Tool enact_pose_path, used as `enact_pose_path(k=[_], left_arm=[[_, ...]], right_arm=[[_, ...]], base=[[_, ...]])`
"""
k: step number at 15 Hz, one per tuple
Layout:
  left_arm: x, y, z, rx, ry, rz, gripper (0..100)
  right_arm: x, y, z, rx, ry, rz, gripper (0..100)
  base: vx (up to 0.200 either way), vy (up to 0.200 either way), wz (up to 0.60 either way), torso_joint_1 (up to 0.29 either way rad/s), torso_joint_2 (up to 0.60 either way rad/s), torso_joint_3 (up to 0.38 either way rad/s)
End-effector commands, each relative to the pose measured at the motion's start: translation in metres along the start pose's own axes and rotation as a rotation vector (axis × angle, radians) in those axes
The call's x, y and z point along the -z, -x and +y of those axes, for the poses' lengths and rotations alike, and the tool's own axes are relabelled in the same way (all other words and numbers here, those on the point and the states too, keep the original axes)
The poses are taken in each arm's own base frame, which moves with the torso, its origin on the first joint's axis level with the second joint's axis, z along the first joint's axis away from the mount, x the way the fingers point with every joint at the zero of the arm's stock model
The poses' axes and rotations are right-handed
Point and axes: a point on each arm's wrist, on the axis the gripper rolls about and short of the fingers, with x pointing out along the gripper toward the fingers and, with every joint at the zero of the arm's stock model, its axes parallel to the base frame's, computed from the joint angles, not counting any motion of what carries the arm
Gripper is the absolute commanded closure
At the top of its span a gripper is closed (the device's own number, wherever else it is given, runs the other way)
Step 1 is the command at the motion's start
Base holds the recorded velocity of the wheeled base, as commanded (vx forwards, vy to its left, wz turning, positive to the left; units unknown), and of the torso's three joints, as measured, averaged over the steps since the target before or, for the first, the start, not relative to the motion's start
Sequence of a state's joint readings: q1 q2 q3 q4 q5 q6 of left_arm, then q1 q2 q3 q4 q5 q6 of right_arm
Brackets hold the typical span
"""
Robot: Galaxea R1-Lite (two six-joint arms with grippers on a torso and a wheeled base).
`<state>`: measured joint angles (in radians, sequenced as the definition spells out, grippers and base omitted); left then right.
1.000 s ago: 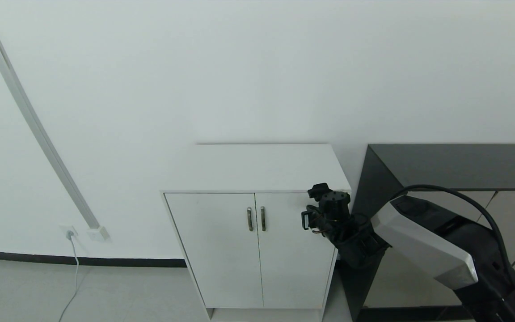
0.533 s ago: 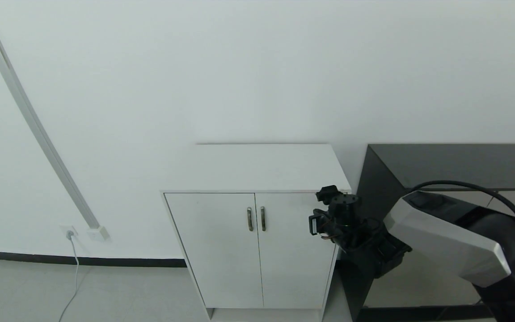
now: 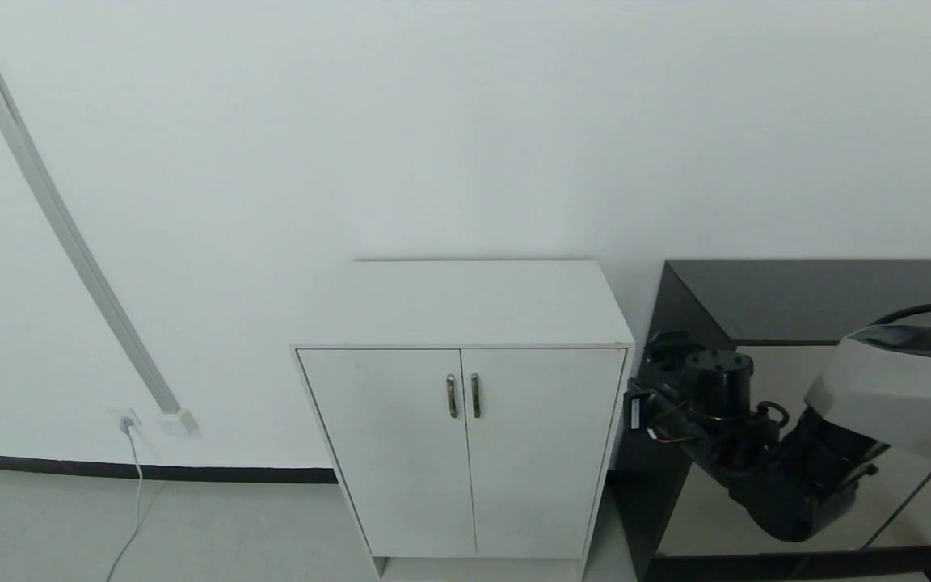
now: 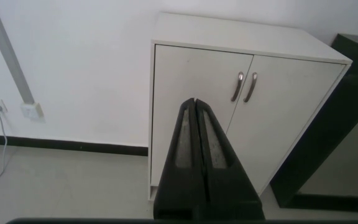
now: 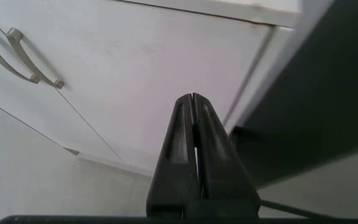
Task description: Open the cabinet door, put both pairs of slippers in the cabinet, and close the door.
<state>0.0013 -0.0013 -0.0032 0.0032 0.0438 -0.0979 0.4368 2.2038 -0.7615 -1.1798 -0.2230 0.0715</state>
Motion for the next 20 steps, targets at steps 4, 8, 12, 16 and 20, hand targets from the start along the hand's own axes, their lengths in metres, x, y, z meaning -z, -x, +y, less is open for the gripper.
enact_pose_path(k=[4, 8, 12, 16, 20], left_arm=[[0.0, 0.0, 0.0, -0.001, 0.0, 0.001, 100], [0.0, 0.0, 0.0, 0.0, 0.0, 0.003, 100], [0.0, 0.0, 0.0, 0.0, 0.0, 0.001, 100], [0.0, 0.0, 0.0, 0.0, 0.0, 0.001, 100], [0.0, 0.0, 0.0, 0.0, 0.0, 0.001, 100]], right_arm=[[-0.028, 0.077, -0.038, 0.068, -0.022, -0.04, 100], [-0.032, 0.114, -0.064, 0.138, -0.035, -0.046, 100], [-0.031, 0.154, -0.081, 0.179, -0.027, -0.063, 100], [-0.023, 0.194, -0.082, 0.168, -0.016, -0.073, 100], [-0.009, 0.221, -0.083, 0.16, -0.013, -0.052, 100]], base=[[0.0, 0.0, 0.0, 0.0, 0.0, 0.0], [0.0, 0.0, 0.0, 0.0, 0.0, 0.0], [0.0, 0.0, 0.0, 0.0, 0.0, 0.0], [0.0, 0.0, 0.0, 0.0, 0.0, 0.0], [0.0, 0.0, 0.0, 0.0, 0.0, 0.0]])
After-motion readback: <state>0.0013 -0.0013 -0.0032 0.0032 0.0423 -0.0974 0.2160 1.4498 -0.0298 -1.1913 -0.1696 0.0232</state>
